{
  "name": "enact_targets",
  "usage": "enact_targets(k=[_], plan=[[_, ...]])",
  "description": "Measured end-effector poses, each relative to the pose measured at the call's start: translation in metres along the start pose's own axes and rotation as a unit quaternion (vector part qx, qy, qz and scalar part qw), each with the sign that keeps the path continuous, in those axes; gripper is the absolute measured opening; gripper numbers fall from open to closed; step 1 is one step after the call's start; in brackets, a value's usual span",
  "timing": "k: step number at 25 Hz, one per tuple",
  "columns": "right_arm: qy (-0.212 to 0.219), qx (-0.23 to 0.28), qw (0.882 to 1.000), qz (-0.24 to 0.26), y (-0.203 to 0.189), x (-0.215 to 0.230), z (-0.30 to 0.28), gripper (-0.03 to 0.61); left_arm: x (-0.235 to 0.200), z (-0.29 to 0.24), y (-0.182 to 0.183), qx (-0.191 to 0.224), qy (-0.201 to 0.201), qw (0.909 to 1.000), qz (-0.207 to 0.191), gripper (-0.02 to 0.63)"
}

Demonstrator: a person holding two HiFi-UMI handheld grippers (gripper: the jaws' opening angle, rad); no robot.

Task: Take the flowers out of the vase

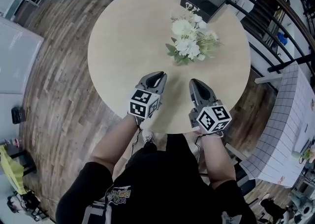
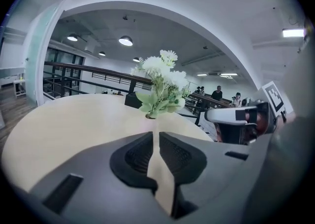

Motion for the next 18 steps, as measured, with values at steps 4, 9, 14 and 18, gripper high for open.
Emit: enact_targets(k=[4, 9, 14, 18], plan=[[0.000, -0.010, 1.000, -0.004, -0.003, 0.014, -0.011, 0.021, -0.009, -0.027, -0.002, -0.011, 0.005, 0.9999, -0.008, 0.137], [0.001, -0.024, 1.000, -0.006, -0.006, 0.029, -0.024, 0.021, -0.020, -0.066, 0.004, -0.024, 0.006, 0.9986, -0.045, 0.209], [0.001, -0.033, 0.999, -0.009, -0.009, 0.041, -0.034, 0.021, -0.026, -0.099, 0.007, -0.026, -0.005, 0.9967, -0.077, 0.252], [0.004, -0.037, 0.999, -0.007, -0.008, 0.047, -0.039, 0.021, -0.026, -0.114, 0.011, -0.025, -0.014, 0.9948, -0.098, 0.258]])
Point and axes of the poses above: the fingertips, and each gripper's own axes: z backward along the fingers, x to its right, y out of its top, the point moved 6 cm from there along z, backward along the fingers, and after that the axes turned 6 degrees about -x, right-handed, at the moved point
